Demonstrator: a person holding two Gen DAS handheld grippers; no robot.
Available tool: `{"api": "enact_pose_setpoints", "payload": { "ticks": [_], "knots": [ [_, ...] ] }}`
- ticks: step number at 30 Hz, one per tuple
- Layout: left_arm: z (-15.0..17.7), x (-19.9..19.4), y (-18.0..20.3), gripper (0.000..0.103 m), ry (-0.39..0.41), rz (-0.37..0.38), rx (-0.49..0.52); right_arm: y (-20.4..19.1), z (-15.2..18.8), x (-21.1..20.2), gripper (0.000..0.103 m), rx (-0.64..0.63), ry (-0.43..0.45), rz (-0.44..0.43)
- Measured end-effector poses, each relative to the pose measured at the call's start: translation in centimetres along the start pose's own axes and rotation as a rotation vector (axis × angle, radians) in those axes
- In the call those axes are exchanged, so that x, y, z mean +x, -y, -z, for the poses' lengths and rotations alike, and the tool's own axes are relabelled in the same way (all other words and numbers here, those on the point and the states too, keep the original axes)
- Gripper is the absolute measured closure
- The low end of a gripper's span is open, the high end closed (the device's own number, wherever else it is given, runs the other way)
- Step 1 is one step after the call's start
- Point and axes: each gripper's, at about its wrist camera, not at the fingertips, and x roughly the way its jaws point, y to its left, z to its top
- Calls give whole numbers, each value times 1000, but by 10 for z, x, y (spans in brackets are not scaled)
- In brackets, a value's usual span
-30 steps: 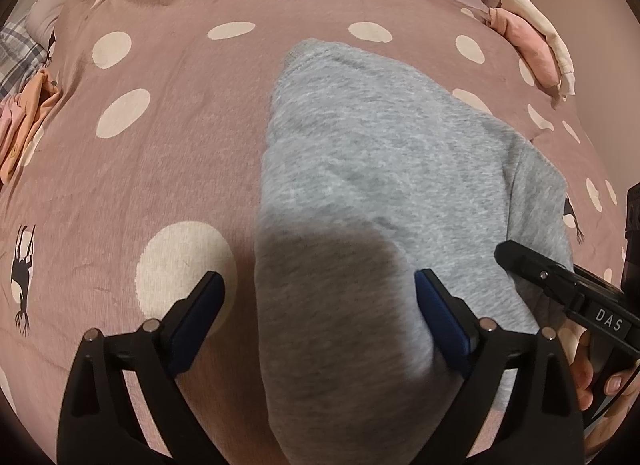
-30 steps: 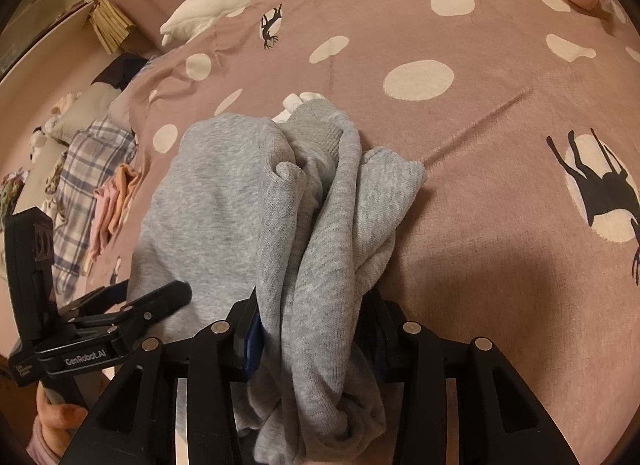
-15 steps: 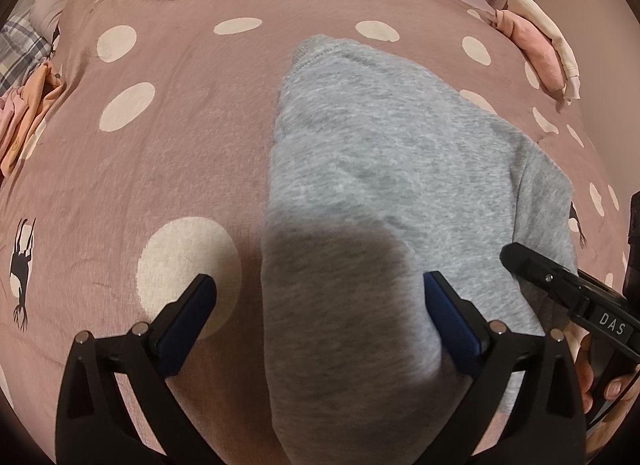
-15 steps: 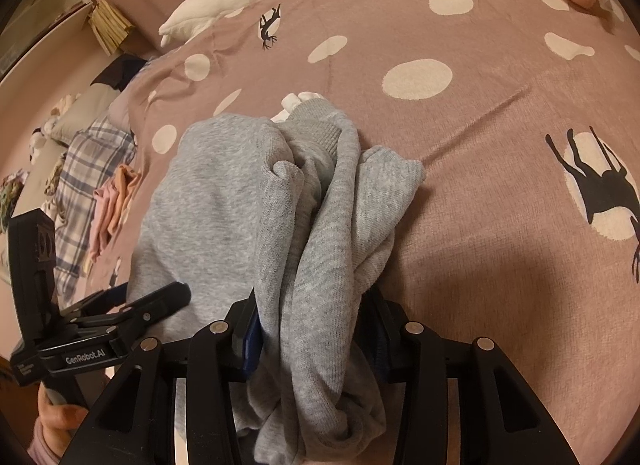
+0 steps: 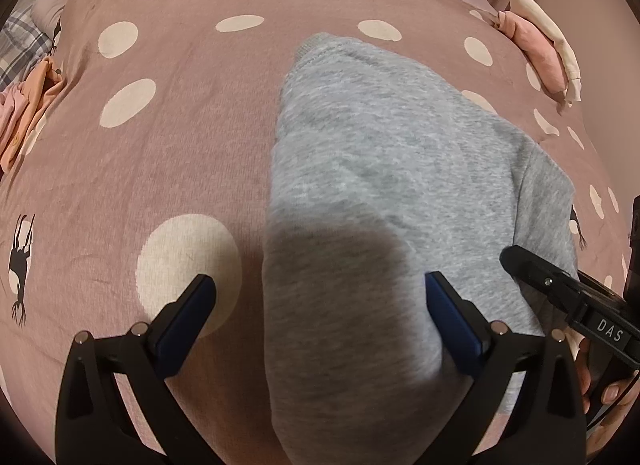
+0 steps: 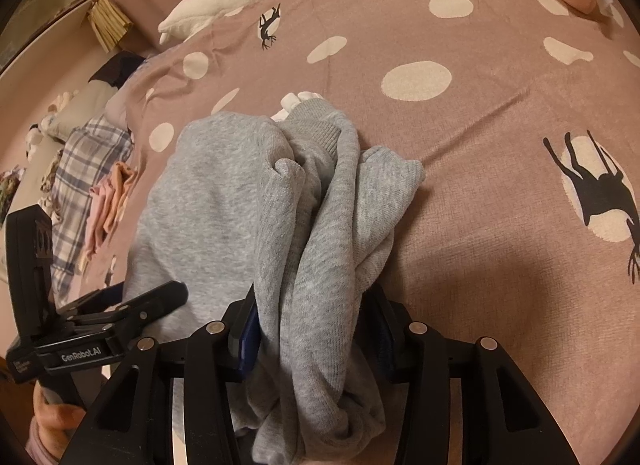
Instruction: Fold small clothes
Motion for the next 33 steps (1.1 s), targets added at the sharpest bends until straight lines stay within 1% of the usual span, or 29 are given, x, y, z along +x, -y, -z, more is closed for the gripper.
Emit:
{"api": "enact_pose_setpoints", "payload": {
  "ticks": [19,21,23,24,33],
  "knots": [
    [0,-1,-1,0,-5,1,-15,-6,-2,2,53,-7,-4,26],
    [0,-1,-1,0,-5,0,-16,-8,-2,2,52,-13,-4,38],
    [0,-1,0,0,-6,-2,-15,-9,-2,2,47,-21,-2,58],
    [-1,0,0,0,-6,-3,-15,-10,-1,2,46,-26,-1,66],
    [-2,1,2,0,-6,-8,-9,-12,-1,1,45,-36,3,79]
  ]
}}
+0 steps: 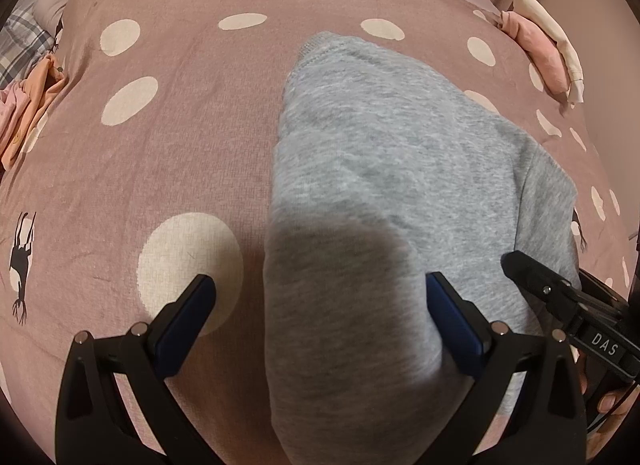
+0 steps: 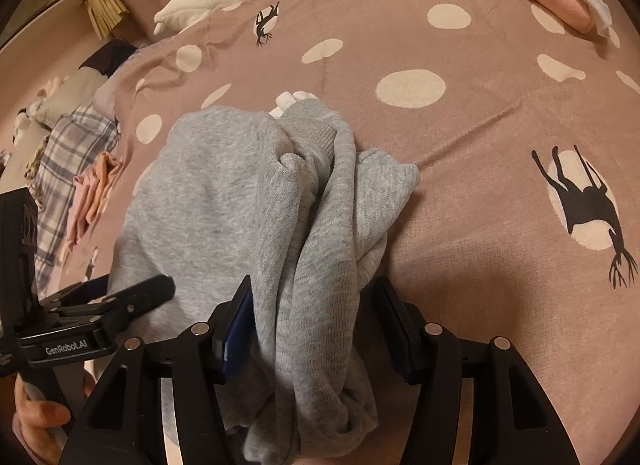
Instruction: Fold small clothes
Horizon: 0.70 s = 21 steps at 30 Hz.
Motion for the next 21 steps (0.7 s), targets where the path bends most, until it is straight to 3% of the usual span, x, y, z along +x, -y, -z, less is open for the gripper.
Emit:
{"api": "enact_pose_setpoints", "payload": {
  "ticks": [21],
  "knots": [
    [0,1,-1,0,-3,-5,2,-4,1,-1,40,-21,11,51]
  ]
}}
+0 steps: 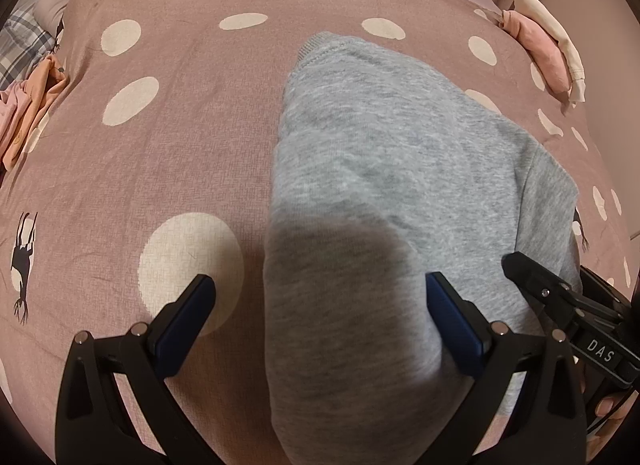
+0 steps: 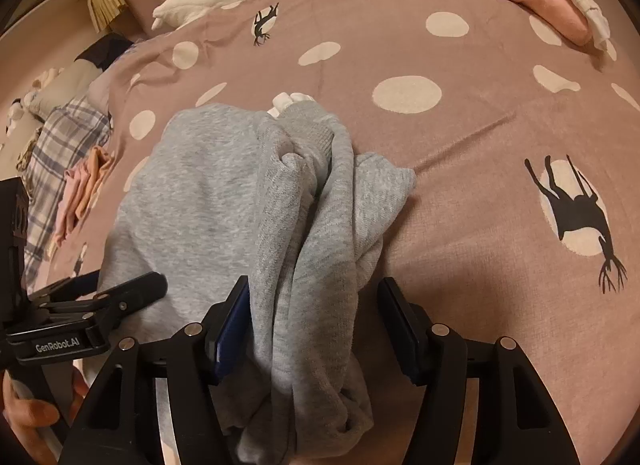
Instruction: Fold small clothes
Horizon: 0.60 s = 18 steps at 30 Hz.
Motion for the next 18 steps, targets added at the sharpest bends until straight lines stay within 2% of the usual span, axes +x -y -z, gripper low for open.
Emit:
{"api": "enact_pose_setpoints", "payload": {
  "ticks": [18],
  "knots": [
    [0,-2,3,0,7,-20,11,0,1,-1,39,2,-1,6]
  ]
}}
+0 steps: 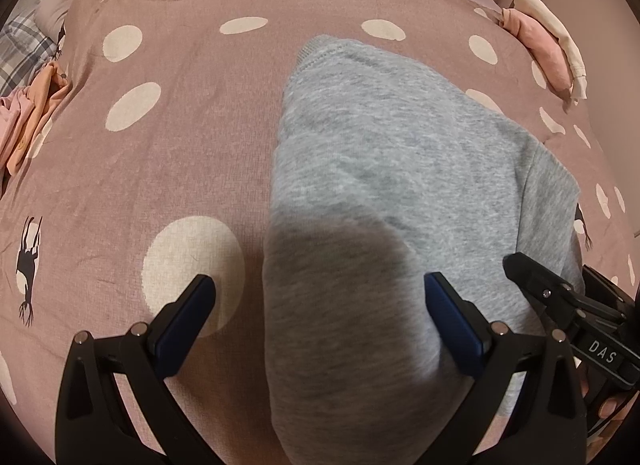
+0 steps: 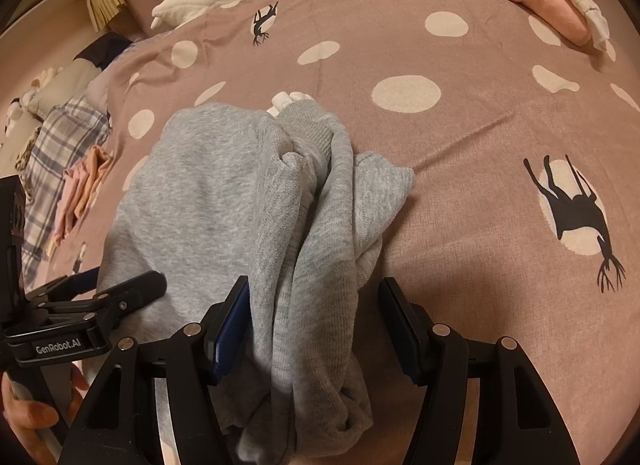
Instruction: Fold small clothes
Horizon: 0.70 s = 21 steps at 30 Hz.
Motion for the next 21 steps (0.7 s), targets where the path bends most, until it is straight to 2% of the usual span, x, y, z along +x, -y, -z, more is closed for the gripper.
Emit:
{"api": "enact_pose_setpoints", "payload": {
  "ticks": [21],
  "knots": [
    [0,-1,-3,0,-9,4,-35,0,0,0,39,1,-1,-1]
  ]
}}
